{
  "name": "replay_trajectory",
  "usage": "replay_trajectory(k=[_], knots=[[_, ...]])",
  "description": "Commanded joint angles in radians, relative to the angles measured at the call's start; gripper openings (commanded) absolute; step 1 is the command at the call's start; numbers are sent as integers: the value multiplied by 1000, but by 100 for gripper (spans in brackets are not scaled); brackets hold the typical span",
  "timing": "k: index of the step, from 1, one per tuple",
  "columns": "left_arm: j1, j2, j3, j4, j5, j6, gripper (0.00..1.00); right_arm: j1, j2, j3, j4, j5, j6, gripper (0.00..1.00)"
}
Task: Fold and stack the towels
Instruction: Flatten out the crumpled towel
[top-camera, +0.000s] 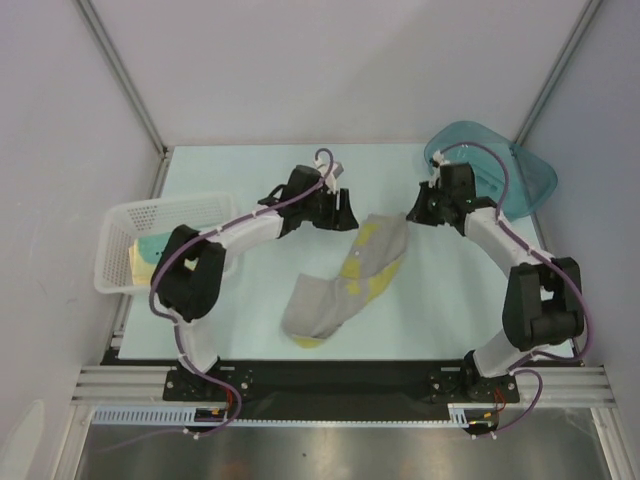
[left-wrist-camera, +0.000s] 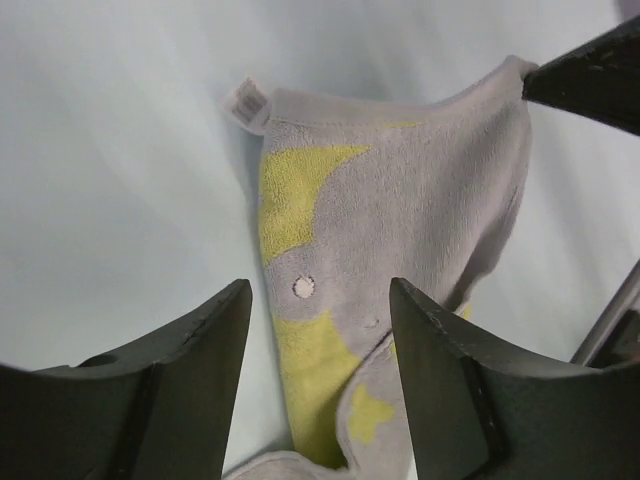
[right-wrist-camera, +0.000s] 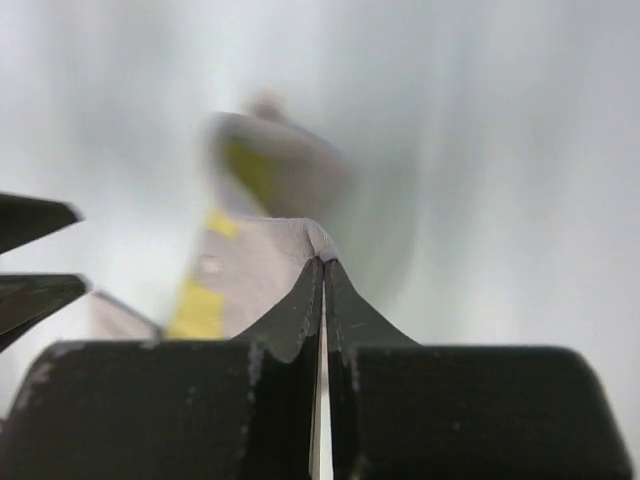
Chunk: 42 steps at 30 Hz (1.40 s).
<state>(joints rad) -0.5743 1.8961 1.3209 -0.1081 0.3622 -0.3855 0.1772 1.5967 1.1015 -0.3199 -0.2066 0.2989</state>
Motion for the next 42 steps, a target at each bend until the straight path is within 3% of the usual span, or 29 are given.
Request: replay_trajectory(k=[1,9,10,13,16,22,24,32,42], knots=[[42,-144,-18,64,-49,-55,63,51,-110,113,-27,-129,-81,0],[158,-368,-65,-96,-144,-87,63,269,-72,271,-93,-255,-154,0],[169,-405,-71,-108,-144,-82,64,342,-79,277,-106,-272,-177,0],[195,-448,-98,-117,-126,-58,65,389,-128,247,-186,-240,-184,0],[195,-470,-129,-91,-72,-38,66,329,-255,31,-188,-208,-110,0],[171,-378,-131,-31,83,17,68,-39,-487,-335,-275,-12,61,0],[146,-281,-68,-65,101,30,68,-55,-534,-341,-265,35,95,0],[63,-57,81,-101,93,157,65,-71,-443,-321,-180,26,166,0],[50,-100,-167,102,326,362,64,-153,-304,-322,-67,-39,161,0]])
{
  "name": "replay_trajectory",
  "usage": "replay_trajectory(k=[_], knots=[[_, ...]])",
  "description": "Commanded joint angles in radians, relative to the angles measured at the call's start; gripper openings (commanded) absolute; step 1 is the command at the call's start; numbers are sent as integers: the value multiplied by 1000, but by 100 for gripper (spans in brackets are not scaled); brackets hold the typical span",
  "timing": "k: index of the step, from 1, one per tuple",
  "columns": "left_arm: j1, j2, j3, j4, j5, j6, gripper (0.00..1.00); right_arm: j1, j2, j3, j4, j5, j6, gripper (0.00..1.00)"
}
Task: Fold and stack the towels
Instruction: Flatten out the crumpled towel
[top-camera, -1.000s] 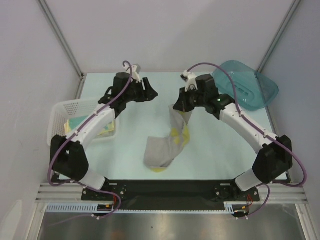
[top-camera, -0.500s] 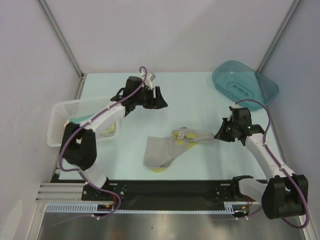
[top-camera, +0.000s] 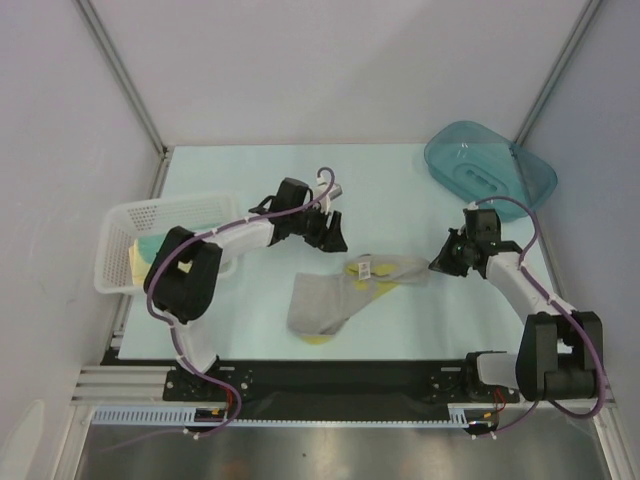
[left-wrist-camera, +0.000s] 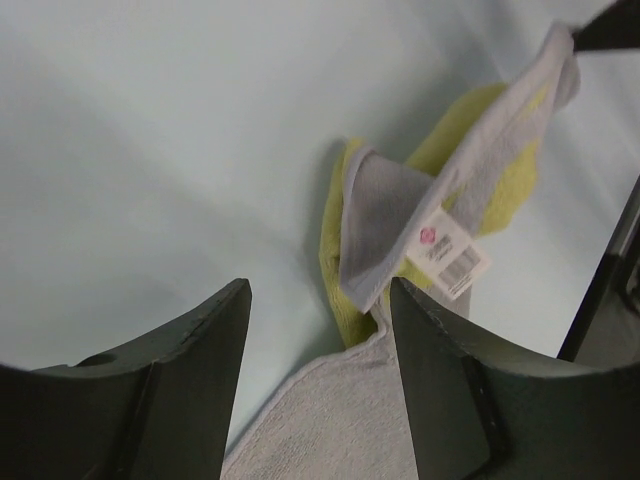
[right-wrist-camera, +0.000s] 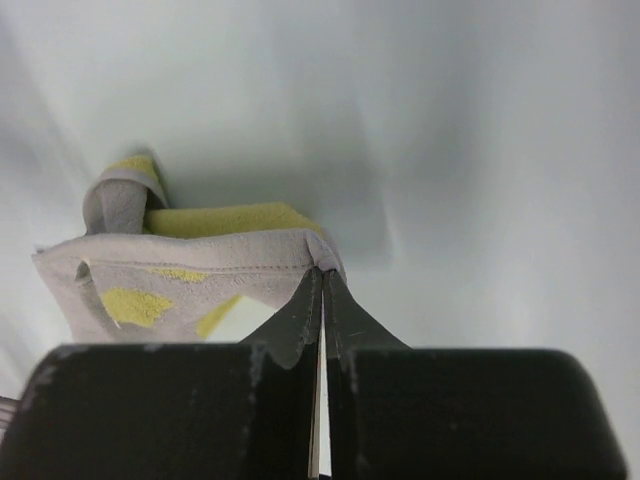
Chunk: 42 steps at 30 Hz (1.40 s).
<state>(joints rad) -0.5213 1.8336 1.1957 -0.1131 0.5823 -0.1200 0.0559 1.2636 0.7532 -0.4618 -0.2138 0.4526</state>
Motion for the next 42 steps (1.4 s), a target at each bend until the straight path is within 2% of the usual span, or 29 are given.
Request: replay_trajectory(k=[1,14,27,30,31,34,36,40,42], knots=[[-6,-28,-41,105,108,102,64,-39,52,34,89,-44,6,0],[-71,113,93,-17,145,210,60,-48,125,41,147,-98,-9,0],[-88,136,96,-42,126,230,53,-90,163,43,166,-107,-22,0],[-88,138,111,-43,131,221,42,-90,160,41,179,-117,-25,0],[-89,141,117,-42,129,218,28,-90,157,40,190,-122,-23,0],[-89,127,137,-57,119,204,2,-84,142,32,241,-157,-31,0],[-89,107,165,-80,91,203,0,-73,114,32,277,-185,-28,0],[-86,4,226,-164,-71,201,0,-26,51,101,386,-200,-6,0],[-86,-57,304,-247,-140,212,0,-5,22,145,423,-188,9,0]])
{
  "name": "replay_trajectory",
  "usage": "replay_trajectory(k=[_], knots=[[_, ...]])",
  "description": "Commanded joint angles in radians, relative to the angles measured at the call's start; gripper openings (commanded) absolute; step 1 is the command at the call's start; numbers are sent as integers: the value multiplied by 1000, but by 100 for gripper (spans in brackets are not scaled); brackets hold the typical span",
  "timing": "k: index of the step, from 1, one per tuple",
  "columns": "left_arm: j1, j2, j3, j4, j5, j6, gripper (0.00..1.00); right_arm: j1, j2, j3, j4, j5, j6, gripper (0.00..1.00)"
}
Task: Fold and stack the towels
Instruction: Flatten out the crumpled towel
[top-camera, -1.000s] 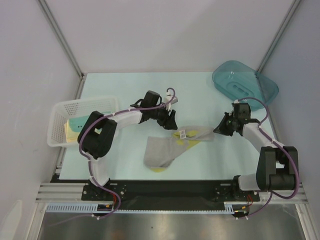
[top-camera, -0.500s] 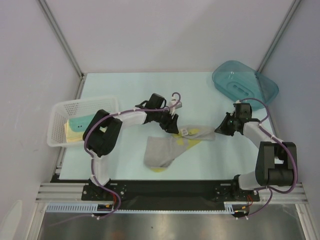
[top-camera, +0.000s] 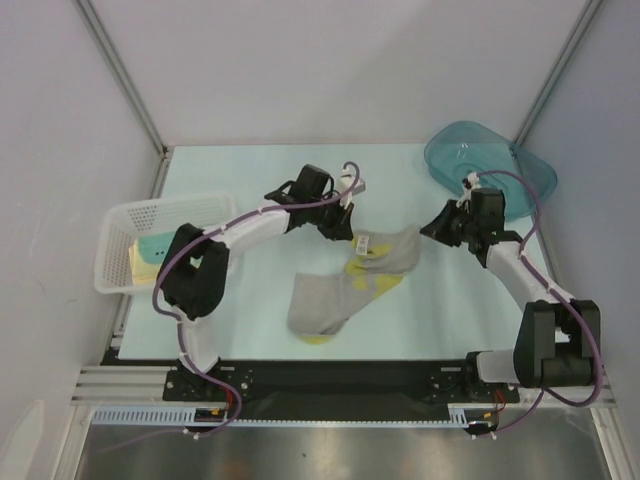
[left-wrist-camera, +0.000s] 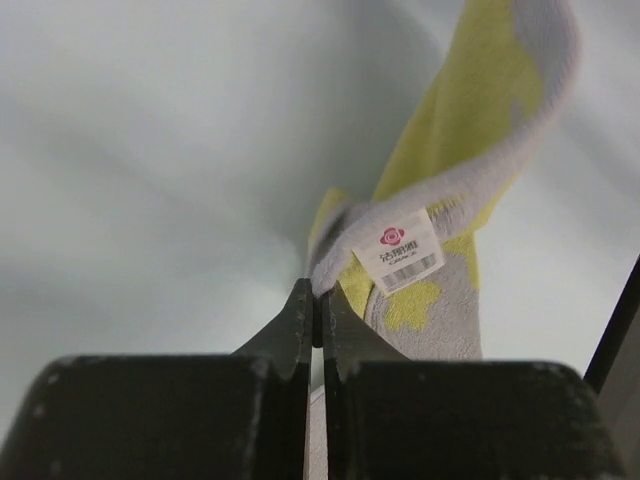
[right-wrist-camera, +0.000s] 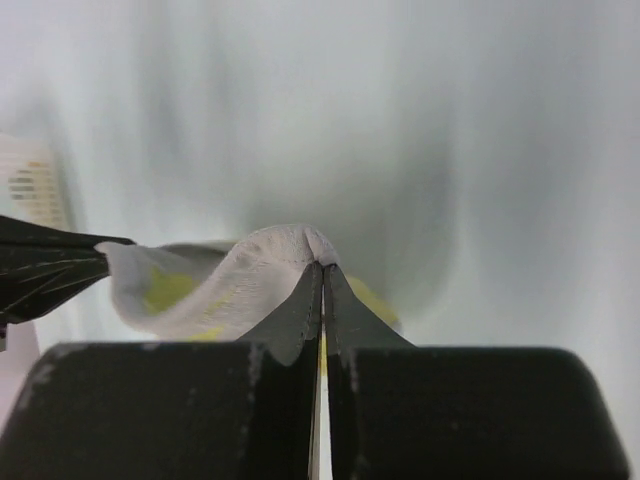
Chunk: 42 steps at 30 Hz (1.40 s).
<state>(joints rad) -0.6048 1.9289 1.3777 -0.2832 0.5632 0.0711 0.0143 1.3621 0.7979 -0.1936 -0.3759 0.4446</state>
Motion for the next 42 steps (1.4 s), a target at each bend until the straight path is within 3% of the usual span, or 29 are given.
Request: replay_trajectory(k=[1,5,11,15,20,26,31,32,34,37,41,42], knots=[[-3,-171,153,-111,-153,25,0,55,-102,151,183,-21,14,0],[-3,-235,350,-275,-316,48,0,157,-173,303,142,136,-113,0],[-22,-367,487,-435,-350,36,0,173,-322,409,108,103,-159,0],[-97,-478,462,-476,-378,24,0,191,-441,397,56,22,-181,0],[-211,-619,370,-478,-385,-17,0,243,-708,296,65,5,-147,0],[-341,-683,359,-465,-447,-116,0,245,-813,334,-26,0,-101,0],[-365,-604,501,-576,-560,-134,0,245,-769,382,-56,72,-138,0],[-363,-587,538,-594,-666,-128,0,245,-744,385,-56,93,-145,0],[-337,-523,558,-631,-726,-105,0,243,-672,383,-43,112,-162,0],[-210,-446,580,-646,-648,-109,0,245,-600,344,43,132,-171,0],[-47,-326,608,-579,-519,-93,0,230,-411,304,183,135,-190,0],[8,-289,633,-558,-488,-88,0,219,-303,301,282,126,-190,0]])
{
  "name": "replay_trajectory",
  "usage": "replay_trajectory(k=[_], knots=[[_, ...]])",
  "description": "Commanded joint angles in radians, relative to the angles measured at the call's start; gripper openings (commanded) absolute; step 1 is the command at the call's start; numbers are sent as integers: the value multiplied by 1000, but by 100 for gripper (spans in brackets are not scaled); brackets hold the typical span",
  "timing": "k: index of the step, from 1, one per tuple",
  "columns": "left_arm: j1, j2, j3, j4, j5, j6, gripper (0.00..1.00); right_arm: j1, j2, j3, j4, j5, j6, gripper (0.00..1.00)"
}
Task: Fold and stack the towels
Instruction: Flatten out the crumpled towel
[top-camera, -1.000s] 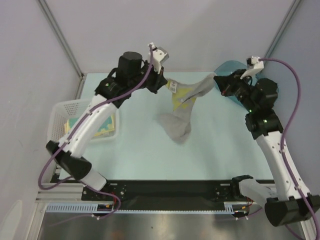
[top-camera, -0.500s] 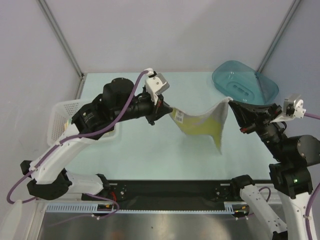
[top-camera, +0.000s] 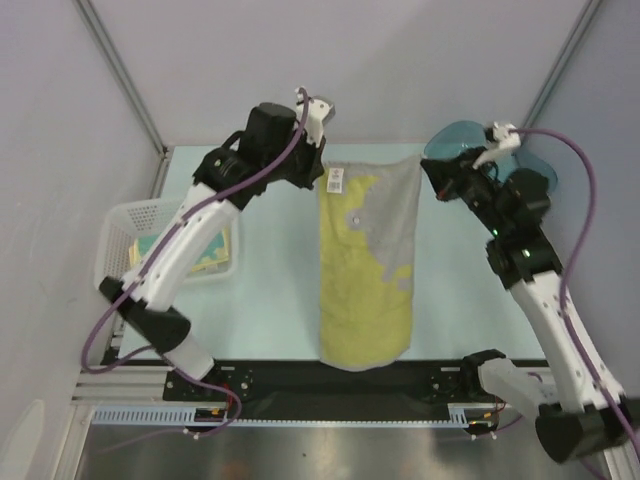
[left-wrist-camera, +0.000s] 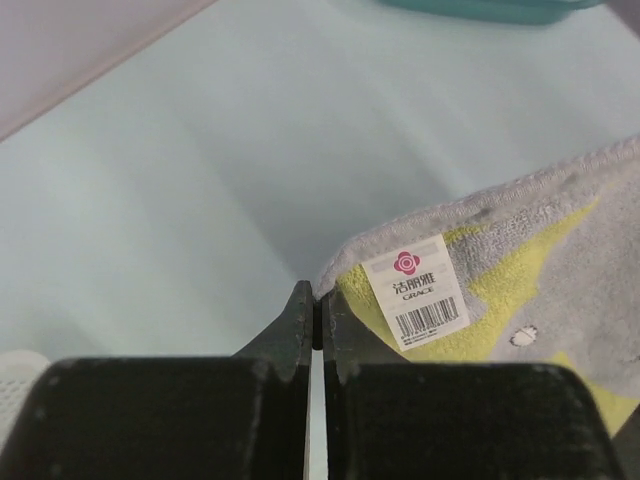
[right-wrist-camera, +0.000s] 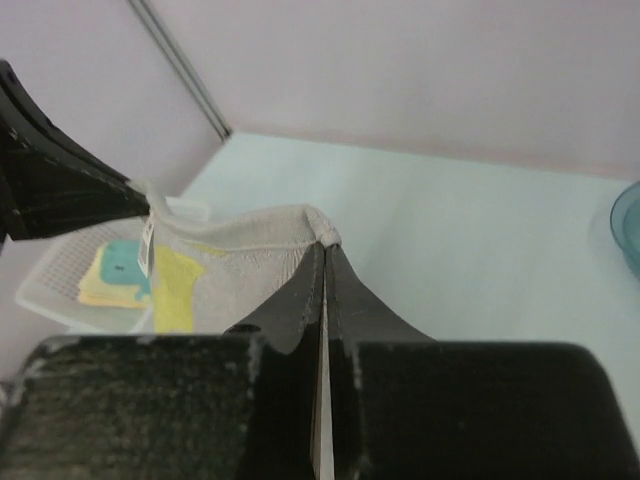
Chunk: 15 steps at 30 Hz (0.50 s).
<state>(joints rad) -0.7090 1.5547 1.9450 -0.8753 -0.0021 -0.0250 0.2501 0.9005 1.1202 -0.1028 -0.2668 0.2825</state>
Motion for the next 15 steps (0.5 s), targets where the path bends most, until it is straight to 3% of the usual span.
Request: replay_trajectory(k=[1,6,9,13,15], knots=[[138,131,90,50,130,14,0,-23,210,-22,236,8,-26,0],[261,454,284,104,175,22,0,-46,628,65,473,-80,15,0],[313,582,345,159,211,46,1,-63,776,127,558,-135,38,0],[358,666,342,232,287,71,0,-83,1018,263,585,-236,46,0],[364,685,335,239,292,120,0,-87,1054,303,571,-261,26,0]])
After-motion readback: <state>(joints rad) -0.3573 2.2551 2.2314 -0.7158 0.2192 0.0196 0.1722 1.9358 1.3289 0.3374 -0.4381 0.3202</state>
